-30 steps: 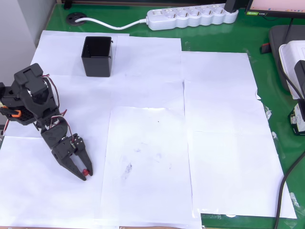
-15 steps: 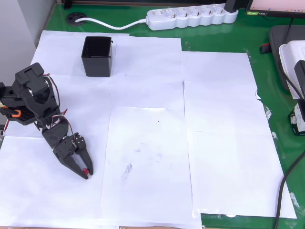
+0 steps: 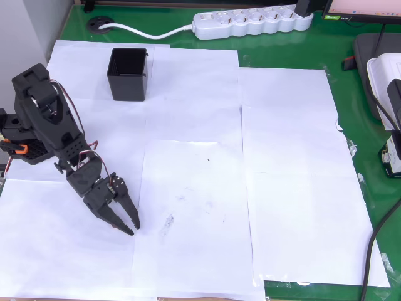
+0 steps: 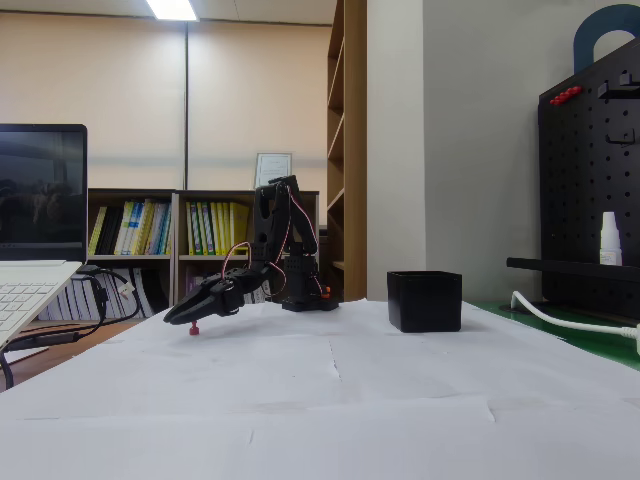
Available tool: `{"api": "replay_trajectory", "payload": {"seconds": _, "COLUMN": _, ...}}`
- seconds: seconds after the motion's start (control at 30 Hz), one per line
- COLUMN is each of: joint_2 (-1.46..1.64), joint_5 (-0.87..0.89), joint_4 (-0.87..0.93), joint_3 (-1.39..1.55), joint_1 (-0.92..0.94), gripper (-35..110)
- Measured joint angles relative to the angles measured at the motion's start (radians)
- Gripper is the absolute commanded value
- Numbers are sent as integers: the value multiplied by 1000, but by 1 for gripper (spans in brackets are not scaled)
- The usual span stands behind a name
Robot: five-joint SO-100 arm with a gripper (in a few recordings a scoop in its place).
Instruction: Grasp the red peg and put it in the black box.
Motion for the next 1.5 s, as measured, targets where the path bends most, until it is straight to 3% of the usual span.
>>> {"api": "replay_trajectory", "payload": {"seconds": 0.6, "joint_2": -3, "joint_5": 2, "joint_4": -61, "joint_3": -37, "joint_1": 34, "gripper": 8}}
{"api": "replay_trajectory", "payload": {"seconds": 1.0, "joint_2": -14, "joint_5": -52, "joint_4": -63, "joint_3": -83, "joint_1": 43, "gripper": 29}}
{"api": "replay_trajectory", "payload": {"seconds": 1.5, "joint_2": -77, "joint_5": -91, "joint_4": -169, "joint_3": -308, "joint_1": 58, "gripper": 29}}
